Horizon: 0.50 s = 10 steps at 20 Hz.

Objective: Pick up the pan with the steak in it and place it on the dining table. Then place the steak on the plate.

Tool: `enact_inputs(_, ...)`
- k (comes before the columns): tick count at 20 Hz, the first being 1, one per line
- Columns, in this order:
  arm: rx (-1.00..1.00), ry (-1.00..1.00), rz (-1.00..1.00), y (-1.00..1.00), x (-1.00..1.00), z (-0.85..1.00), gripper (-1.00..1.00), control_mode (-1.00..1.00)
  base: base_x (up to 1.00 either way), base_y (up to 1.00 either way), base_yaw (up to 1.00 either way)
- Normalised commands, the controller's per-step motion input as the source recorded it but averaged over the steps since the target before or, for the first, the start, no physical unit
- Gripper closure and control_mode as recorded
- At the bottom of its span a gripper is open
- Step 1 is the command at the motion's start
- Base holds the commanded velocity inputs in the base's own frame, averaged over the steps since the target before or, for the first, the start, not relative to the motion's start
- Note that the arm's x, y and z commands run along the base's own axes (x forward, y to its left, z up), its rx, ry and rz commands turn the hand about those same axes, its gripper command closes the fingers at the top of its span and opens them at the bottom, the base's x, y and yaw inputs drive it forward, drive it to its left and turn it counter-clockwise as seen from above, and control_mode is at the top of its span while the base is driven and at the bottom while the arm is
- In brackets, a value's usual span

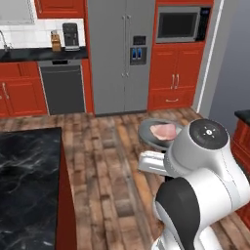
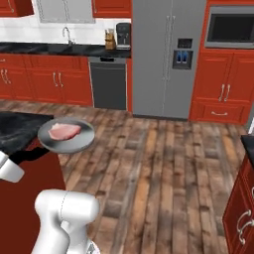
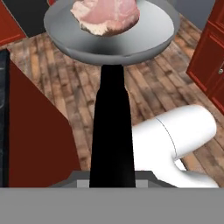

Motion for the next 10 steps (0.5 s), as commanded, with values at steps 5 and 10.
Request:
enact_inputs(5, 0.00, 0.00, 0.00, 0.00, 0.00, 0.00, 1.00, 1.00, 1.00, -0.45, 0.00)
enact_inputs(10, 0.00, 0.00, 0.00, 0.00, 0.00, 0.00, 1.00, 1.00, 1.00, -0.43, 0.00)
